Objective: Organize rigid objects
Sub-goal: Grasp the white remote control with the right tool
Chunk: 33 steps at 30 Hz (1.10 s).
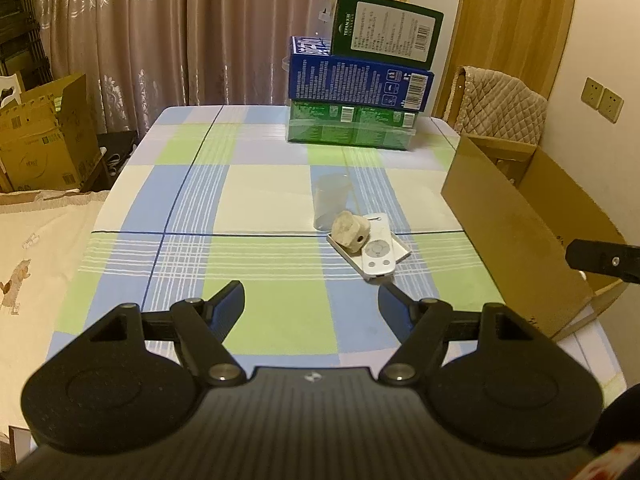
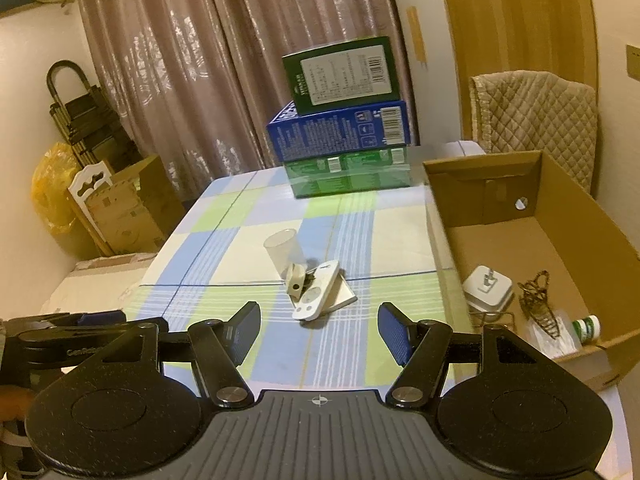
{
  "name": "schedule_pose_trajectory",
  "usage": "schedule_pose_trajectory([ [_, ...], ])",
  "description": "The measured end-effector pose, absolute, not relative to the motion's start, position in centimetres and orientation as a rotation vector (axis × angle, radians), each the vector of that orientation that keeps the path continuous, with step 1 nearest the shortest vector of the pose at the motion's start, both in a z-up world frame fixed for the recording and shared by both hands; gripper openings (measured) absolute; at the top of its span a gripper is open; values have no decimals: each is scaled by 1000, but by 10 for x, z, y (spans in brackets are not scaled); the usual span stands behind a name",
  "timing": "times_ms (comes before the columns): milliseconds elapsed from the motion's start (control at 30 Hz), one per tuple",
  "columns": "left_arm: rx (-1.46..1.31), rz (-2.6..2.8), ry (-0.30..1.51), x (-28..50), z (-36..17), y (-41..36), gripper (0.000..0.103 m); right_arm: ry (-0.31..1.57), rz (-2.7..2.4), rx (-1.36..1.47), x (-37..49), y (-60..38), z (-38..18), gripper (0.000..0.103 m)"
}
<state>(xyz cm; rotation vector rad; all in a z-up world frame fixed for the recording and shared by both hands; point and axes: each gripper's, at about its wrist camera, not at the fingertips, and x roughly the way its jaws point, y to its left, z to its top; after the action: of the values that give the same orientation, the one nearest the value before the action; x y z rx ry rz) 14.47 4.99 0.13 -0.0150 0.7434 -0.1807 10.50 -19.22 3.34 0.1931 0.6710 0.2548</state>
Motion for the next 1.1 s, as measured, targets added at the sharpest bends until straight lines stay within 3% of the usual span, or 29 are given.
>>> schedule_pose_trajectory([
  [1100, 82, -196, 758, 289, -98, 61, 70, 809, 249, 88, 261, -122, -114, 62],
])
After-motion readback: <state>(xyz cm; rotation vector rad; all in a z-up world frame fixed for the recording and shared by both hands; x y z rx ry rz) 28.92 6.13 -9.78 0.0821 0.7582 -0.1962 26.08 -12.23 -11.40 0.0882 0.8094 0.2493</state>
